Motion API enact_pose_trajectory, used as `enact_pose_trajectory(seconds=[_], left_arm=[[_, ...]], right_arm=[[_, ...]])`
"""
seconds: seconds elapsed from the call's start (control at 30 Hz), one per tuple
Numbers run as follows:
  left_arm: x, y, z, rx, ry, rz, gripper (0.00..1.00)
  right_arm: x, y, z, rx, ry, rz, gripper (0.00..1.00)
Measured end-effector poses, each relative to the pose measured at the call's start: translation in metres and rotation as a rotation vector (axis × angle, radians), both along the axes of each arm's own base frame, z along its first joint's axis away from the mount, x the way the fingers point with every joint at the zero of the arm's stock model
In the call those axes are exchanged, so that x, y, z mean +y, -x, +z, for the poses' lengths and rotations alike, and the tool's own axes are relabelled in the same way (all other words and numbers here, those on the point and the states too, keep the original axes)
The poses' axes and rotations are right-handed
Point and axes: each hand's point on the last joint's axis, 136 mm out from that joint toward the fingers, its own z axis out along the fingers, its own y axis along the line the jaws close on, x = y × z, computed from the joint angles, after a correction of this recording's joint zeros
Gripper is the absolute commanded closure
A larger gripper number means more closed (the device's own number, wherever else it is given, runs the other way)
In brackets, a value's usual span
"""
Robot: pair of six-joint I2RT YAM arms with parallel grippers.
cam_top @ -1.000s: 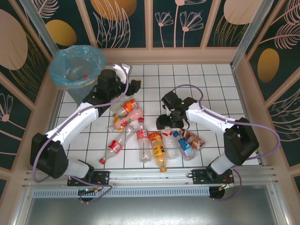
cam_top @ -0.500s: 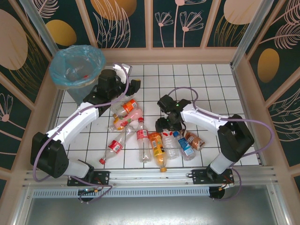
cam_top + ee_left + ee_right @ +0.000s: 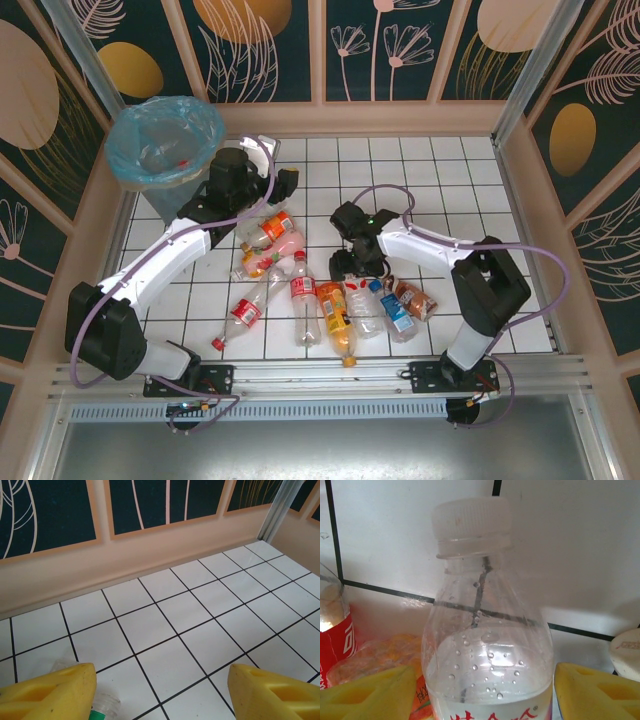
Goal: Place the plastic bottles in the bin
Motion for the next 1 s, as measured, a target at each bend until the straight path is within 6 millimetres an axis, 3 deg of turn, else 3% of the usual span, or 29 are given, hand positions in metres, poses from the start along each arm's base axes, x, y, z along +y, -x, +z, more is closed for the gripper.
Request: enact_pose_trajectory(seconds=[1.0], left_arm=[[0.001,-0.001,0.0,-0.003,-0.005,0.006,0.29]], right_arm=[[0.005,-0.006,-0.014,0.002,0.009,0.022,0.26]])
